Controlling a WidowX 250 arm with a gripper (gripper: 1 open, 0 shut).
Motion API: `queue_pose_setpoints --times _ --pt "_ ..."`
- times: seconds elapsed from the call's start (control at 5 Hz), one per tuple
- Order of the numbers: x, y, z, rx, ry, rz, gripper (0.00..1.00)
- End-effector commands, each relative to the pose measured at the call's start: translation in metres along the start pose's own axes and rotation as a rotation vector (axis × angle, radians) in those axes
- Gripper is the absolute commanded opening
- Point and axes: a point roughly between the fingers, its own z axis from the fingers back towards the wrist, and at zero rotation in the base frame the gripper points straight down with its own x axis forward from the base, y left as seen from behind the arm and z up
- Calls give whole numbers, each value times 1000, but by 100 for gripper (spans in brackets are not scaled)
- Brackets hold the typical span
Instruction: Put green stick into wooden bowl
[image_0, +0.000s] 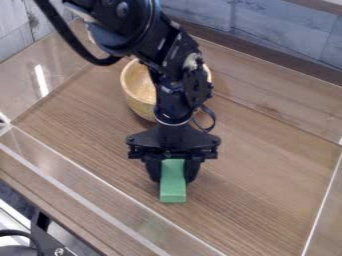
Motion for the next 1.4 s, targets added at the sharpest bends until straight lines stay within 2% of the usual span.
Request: queue_pose_setpoints --times 0.0,0.2,0.4,0.6,1.0,1.2 --pt "-3 -3 12 -28 -30 -4 0" --pt "-10 -3 16 -31 -28 -4 0" --pt "-9 -12 17 -33 -26 -6 0" --pt "-8 -17 22 -46 -25 -15 0" --pt "-3 -23 27 -59 -23 17 0" --pt "5 -27 31 -62 -23 25 0"
